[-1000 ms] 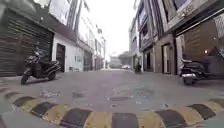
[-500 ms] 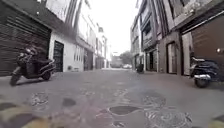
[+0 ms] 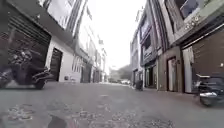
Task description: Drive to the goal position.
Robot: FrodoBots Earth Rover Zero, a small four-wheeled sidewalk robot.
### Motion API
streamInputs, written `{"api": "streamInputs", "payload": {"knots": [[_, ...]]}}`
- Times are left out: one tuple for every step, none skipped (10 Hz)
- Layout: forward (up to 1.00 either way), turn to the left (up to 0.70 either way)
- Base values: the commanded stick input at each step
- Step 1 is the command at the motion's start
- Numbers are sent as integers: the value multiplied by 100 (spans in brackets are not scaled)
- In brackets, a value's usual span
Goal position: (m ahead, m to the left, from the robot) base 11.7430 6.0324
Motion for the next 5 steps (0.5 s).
{"api": "streamInputs", "payload": {"knots": [[100,-34],[100,-34],[100,6],[100,6],[100,6]]}}
